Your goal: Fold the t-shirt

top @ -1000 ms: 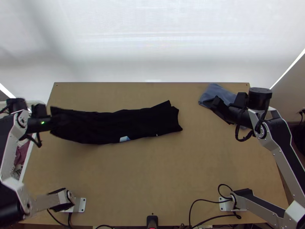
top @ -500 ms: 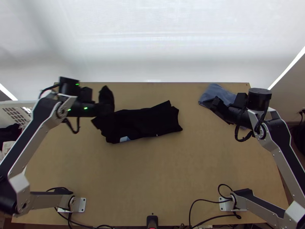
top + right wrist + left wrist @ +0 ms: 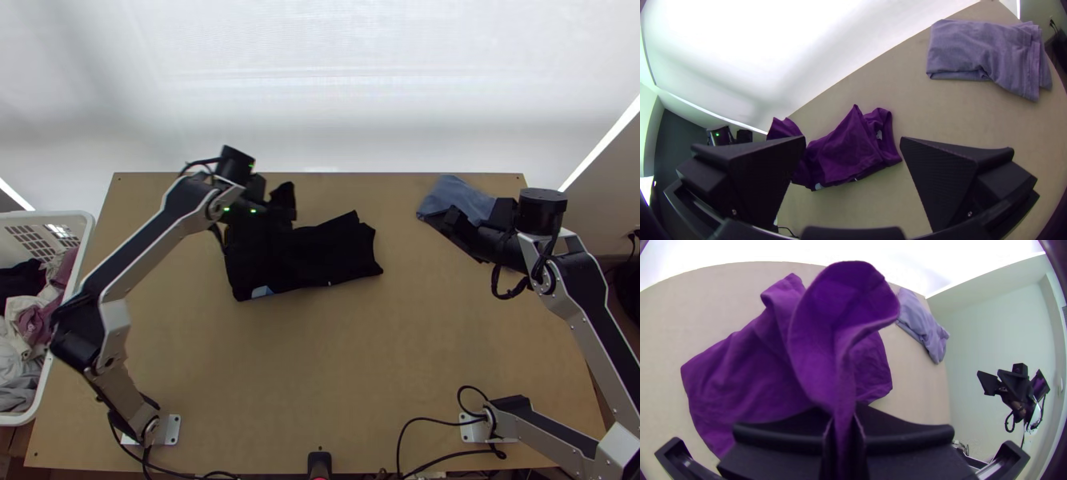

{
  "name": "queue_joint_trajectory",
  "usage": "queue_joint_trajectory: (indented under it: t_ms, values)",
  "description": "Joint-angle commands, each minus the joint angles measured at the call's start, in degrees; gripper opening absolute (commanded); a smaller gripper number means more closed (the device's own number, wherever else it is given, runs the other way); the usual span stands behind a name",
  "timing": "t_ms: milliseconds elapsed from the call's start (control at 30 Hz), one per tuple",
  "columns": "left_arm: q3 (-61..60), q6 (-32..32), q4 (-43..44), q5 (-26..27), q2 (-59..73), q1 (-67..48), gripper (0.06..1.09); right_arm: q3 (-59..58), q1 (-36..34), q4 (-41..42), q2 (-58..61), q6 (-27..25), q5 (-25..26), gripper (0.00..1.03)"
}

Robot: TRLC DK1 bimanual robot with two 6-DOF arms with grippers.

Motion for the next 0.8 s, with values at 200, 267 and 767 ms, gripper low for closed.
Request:
queue_joint_trajectory:
  t_ms: [200, 267, 767]
  values:
    - [10.65, -2.72, -0.42, -0.11, 11.44, -5.18, 0.09, -1.18, 0.0, 1.5, 1.95, -0.7, -0.37, 0.99]
    - [12.67, -2.72, -0.77, -0.11, 14.35, -6.24, 0.09, -1.35, 0.0, 1.5, 2.47, -1.05, -0.19, 0.99]
    - [29.46, -4.21, 2.48, 0.41, 25.42, -11.16, 1.04, -6.45, 1.14, 3.26, 4.5, -3.42, 2.0, 0.99]
